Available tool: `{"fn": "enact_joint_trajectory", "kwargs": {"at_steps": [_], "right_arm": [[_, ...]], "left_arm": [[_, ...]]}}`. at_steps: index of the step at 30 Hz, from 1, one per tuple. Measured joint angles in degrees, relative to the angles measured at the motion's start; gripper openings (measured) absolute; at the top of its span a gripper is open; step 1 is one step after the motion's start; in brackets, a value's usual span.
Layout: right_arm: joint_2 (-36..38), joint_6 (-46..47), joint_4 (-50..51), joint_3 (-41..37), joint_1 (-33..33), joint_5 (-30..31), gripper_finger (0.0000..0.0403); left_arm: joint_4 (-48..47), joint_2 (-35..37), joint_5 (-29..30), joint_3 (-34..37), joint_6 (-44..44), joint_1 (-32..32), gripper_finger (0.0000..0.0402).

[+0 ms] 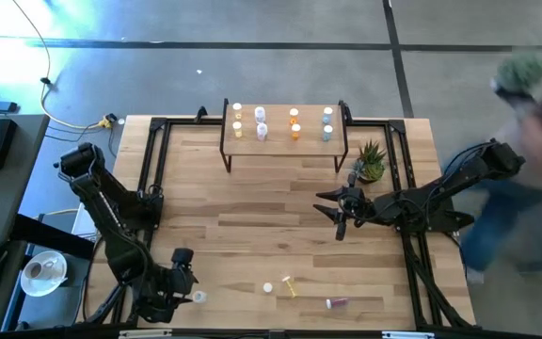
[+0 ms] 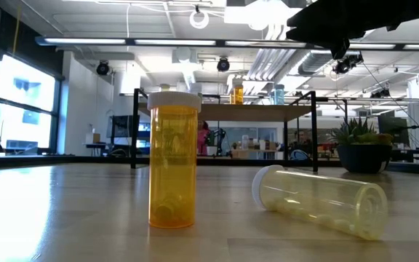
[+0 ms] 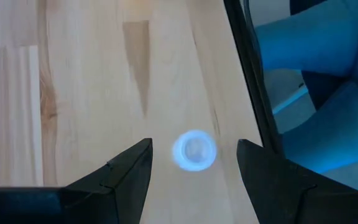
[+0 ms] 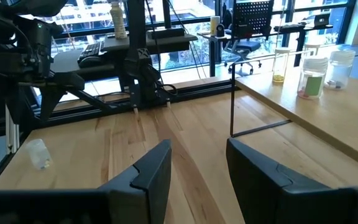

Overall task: Pick and place medicine bottles onto shelf by color
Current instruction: Put the transparent pill bottle on the shelf aligned with the other transparent pill bottles

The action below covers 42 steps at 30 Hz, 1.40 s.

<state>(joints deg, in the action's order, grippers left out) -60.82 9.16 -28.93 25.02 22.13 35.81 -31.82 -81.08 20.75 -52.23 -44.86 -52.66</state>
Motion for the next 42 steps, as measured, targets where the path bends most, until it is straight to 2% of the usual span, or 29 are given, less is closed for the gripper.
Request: {"fn": "enact_joint_trajectory", "kwargs": {"at_steps": [23, 33, 42], "right_arm": [[0.00, 1.34, 1.11, 0.00, 0.00, 0.00, 0.0147], [0.00, 1.34, 1.31, 0.00, 0.00, 0.00, 0.0147], [0.00, 1.33, 1.40, 0.00, 0.00, -0.02, 0.0147]], "left_arm": [[2.17, -0.13, 1.20, 0.00, -1.10, 0.13, 0.0223], [6.44, -7.07, -0.94, 0.00, -1.53, 0.11, 0.0223], [6.34, -8.44, -1.13, 0.02, -3.17, 0.11, 0.0223]]}}
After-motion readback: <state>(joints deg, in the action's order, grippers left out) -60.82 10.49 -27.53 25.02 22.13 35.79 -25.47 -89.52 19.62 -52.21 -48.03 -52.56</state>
